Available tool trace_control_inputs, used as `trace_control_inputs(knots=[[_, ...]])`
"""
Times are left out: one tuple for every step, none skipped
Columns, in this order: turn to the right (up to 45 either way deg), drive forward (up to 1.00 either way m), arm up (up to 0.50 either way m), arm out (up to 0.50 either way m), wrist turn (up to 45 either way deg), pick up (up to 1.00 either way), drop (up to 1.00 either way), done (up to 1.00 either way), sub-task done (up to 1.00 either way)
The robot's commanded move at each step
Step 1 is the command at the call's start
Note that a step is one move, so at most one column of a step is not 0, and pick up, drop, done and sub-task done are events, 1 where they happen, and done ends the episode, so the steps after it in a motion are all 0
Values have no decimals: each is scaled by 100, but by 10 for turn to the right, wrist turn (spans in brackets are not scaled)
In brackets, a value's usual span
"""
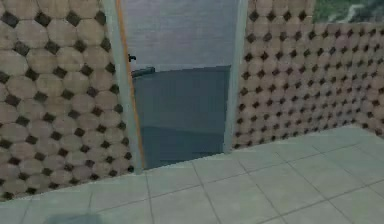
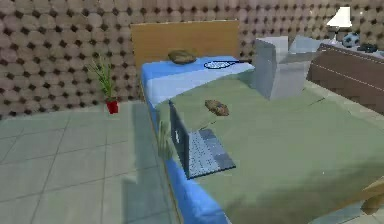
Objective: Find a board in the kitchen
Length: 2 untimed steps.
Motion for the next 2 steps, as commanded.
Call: trace_control_inputs(knots=[[0,100,0,0,0,0,0,0,0],[0,60,0,0,0,0,0,0,0]])
